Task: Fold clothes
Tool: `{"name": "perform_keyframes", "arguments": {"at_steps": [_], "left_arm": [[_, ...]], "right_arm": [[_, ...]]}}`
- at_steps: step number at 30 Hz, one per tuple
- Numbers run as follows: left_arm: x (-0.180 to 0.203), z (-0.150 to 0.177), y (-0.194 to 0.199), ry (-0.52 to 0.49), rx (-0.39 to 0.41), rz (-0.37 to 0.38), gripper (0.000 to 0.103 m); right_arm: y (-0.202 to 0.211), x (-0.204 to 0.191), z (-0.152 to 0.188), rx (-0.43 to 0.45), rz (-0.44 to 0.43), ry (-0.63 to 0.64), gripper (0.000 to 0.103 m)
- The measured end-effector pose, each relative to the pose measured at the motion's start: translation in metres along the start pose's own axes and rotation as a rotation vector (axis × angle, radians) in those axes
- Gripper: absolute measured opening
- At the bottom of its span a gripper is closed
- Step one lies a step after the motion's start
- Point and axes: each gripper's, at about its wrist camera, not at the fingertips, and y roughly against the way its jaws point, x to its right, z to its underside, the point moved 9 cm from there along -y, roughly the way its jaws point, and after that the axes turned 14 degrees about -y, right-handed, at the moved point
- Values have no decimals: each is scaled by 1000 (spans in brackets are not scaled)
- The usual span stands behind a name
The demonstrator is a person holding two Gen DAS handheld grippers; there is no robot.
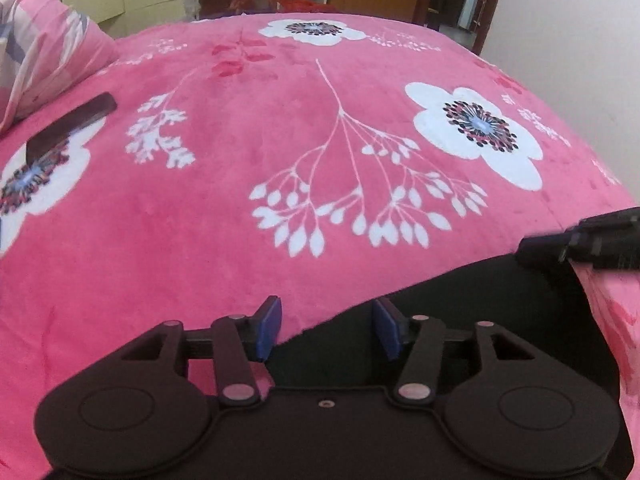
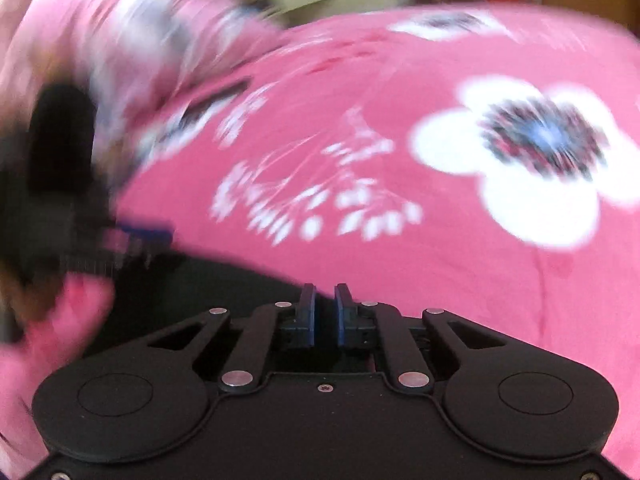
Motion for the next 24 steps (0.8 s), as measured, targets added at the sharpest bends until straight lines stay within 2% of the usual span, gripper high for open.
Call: {"name": "perform_keyframes", "arguments": {"at_steps": [3, 5, 7, 12, 14, 17, 20, 24], "left_arm": [[1, -6, 23, -13, 31, -12, 47], [7, -4, 37, -6, 46, 20, 48], [19, 1, 43, -1, 44, 71, 48], [44, 29, 17, -55, -26, 96, 50], [33, 37, 9, 24, -34, 109, 59], [12, 42, 14, 127, -40, 97, 61], [1, 42, 28, 141, -41, 78, 60], [10, 25, 50, 96, 7, 74, 58]], "right_arm": [[28, 6, -8, 46, 3, -9, 11], [46, -2, 2, 42, 4, 58, 11], [55, -20, 25, 2, -7, 166, 11], [38, -46, 88, -110, 14, 428, 18], [31, -33, 97, -144, 37, 419, 19], [37, 5, 99, -170, 116, 358, 24], [56, 14, 90, -155, 151, 340, 24], [66, -14, 67, -84, 108, 355, 24]]}}
